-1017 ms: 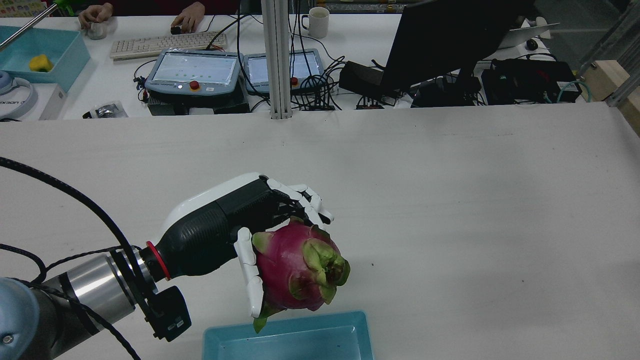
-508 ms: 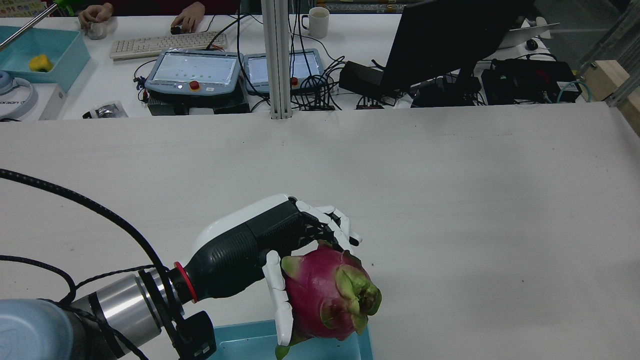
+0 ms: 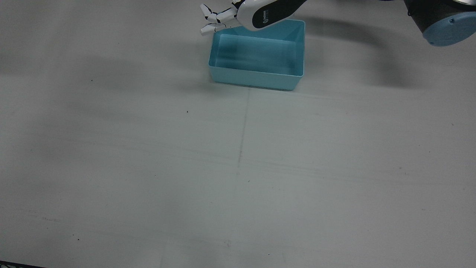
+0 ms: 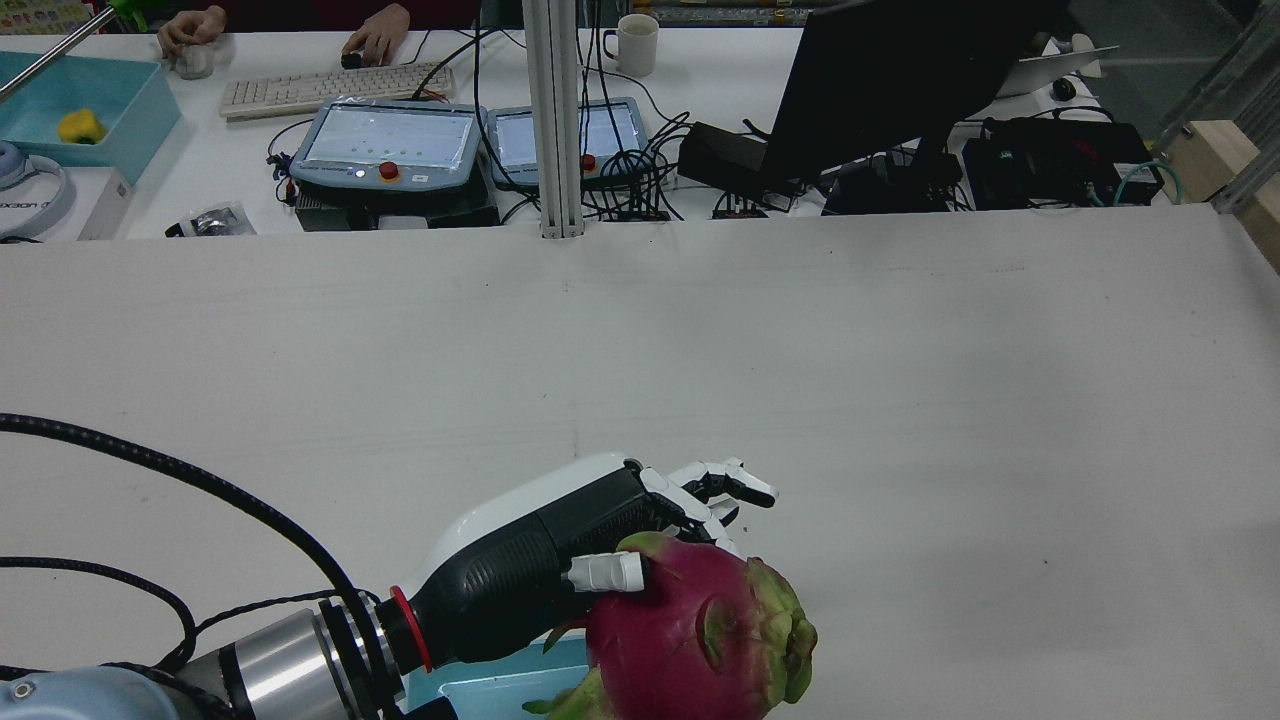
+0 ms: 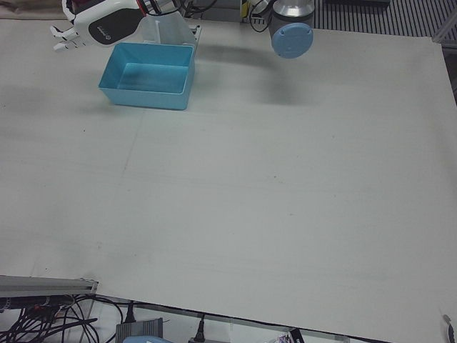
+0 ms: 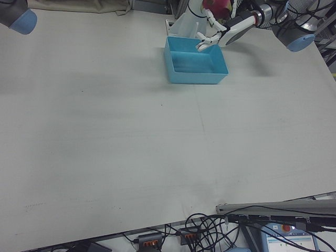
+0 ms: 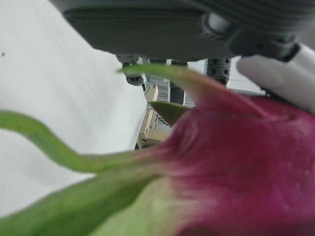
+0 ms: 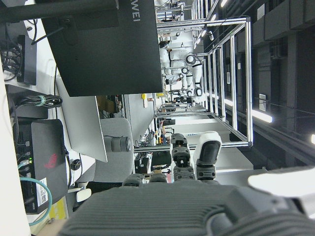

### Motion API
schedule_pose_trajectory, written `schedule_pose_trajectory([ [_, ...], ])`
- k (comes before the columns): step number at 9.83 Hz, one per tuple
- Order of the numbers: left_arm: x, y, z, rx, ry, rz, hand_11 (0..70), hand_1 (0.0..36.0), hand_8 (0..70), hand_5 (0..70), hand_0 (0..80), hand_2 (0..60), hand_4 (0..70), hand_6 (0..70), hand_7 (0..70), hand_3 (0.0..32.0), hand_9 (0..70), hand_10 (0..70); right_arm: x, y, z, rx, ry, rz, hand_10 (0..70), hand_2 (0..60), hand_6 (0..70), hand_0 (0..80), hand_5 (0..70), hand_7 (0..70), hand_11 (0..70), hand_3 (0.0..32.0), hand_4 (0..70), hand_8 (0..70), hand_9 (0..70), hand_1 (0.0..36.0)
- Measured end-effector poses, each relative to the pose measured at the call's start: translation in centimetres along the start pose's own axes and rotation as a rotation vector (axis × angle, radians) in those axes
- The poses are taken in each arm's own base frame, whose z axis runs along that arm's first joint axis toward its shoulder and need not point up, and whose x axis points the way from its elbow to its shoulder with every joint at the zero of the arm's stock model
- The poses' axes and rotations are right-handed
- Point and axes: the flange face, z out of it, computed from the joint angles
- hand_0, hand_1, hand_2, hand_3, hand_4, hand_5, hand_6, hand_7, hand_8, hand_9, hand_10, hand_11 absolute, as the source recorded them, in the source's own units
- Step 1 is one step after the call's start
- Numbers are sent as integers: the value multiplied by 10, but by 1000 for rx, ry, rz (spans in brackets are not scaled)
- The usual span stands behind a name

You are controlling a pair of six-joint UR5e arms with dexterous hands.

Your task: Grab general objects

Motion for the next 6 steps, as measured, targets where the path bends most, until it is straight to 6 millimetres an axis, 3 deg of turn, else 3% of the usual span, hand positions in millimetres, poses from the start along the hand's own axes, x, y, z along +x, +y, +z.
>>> schedule_pose_trajectory([
  [6, -2, 2, 4, -3, 0, 0, 0, 88, 31, 41, 505, 0, 69, 0, 228, 0, 31, 0, 0, 0, 0, 0, 0, -1, 0, 0, 0, 0, 0, 0, 0, 0, 0, 0, 0, 0],
])
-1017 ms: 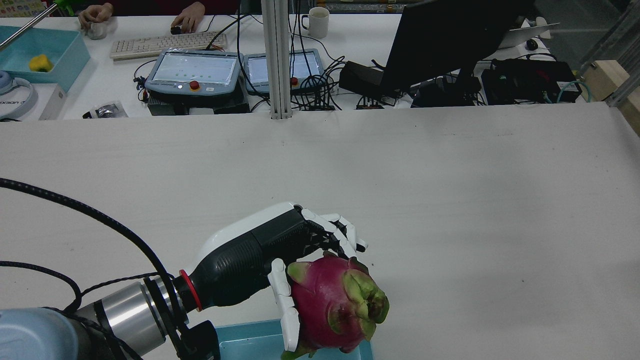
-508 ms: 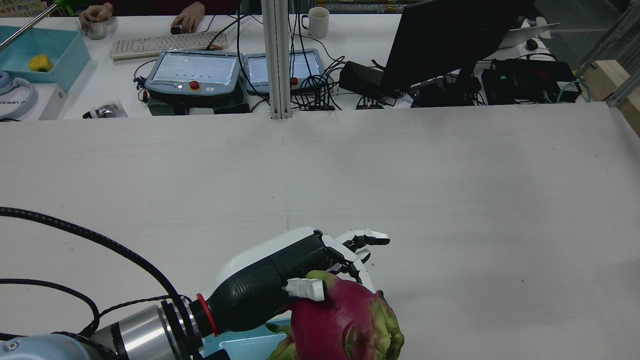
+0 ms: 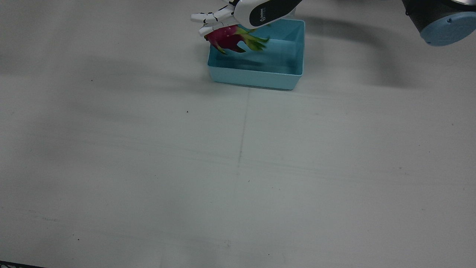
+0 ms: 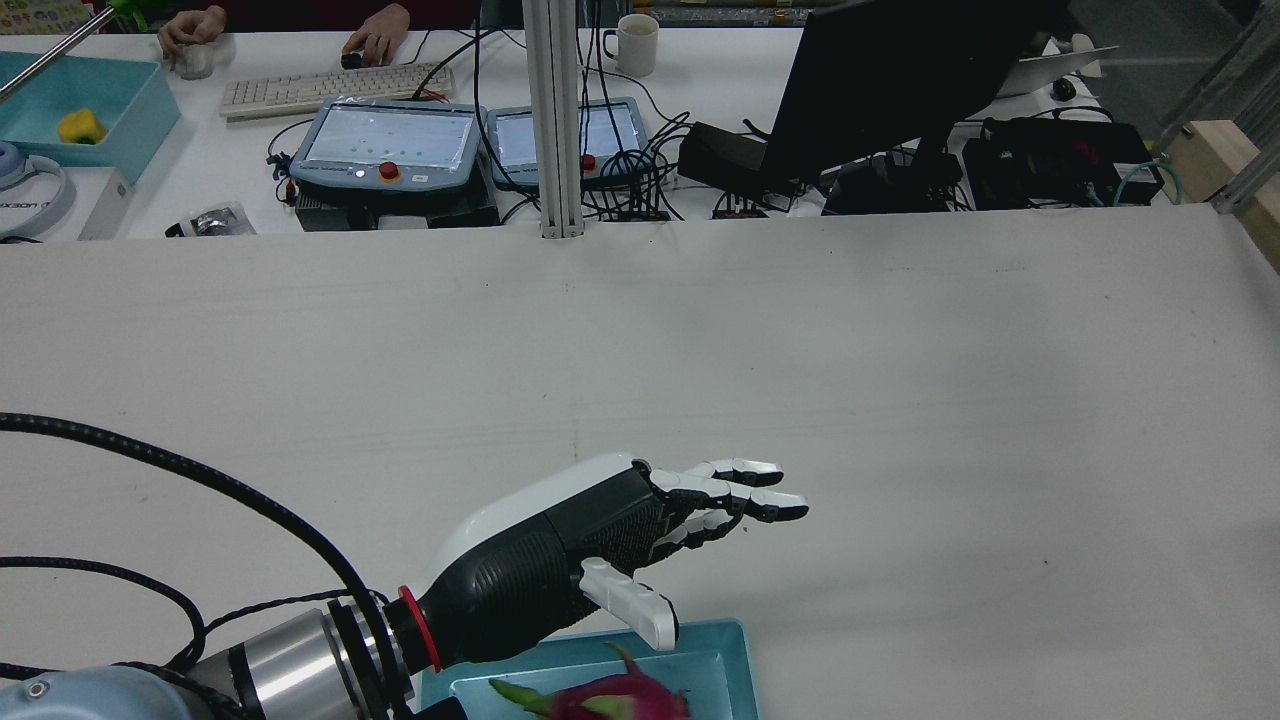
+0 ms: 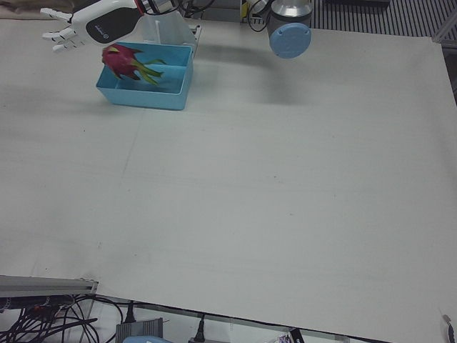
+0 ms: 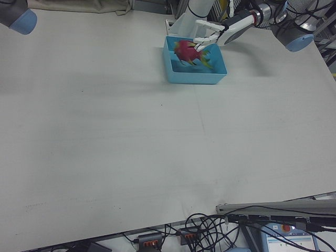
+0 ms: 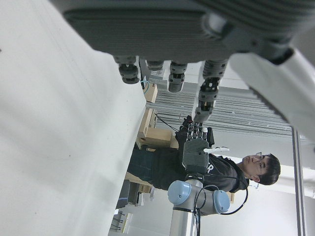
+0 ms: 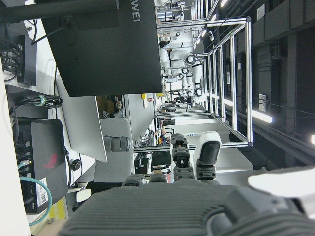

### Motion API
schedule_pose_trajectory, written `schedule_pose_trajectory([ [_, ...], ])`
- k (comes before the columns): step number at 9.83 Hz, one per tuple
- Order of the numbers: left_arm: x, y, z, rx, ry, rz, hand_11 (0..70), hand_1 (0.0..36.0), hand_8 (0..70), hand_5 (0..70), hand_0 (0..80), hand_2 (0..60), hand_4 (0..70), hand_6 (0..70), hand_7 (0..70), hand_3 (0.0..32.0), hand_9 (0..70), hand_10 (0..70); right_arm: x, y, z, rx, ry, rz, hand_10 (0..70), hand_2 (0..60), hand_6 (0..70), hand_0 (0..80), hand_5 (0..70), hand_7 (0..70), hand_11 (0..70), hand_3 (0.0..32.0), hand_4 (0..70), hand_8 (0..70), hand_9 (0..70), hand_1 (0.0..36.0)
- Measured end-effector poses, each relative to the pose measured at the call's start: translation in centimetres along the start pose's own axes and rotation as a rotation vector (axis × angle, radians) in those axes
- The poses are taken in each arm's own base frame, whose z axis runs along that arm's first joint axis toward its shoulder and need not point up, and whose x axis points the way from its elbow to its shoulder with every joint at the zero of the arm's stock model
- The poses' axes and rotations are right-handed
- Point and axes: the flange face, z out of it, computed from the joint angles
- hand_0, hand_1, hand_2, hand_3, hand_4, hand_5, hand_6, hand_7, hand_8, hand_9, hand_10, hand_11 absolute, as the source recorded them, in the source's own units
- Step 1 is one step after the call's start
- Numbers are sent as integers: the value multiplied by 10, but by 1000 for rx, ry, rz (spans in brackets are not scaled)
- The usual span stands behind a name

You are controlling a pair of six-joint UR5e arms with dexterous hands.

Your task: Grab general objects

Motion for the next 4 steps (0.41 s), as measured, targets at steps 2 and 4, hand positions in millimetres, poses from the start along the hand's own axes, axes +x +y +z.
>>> schedule_pose_trajectory([
  [2, 2, -1, 1, 2, 2, 2, 0, 57, 29, 30, 484, 0, 56, 0, 228, 0, 31, 0, 0, 0, 0, -1, 0, 0, 0, 0, 0, 0, 0, 0, 0, 0, 0, 0, 0, 0],
  [4, 13, -5, 2, 13, 21, 14, 0, 18, 20, 38, 460, 0, 71, 0, 235, 0, 33, 0, 0, 1, 0, -1, 0, 0, 0, 0, 0, 0, 0, 0, 0, 0, 0, 0, 0, 0],
])
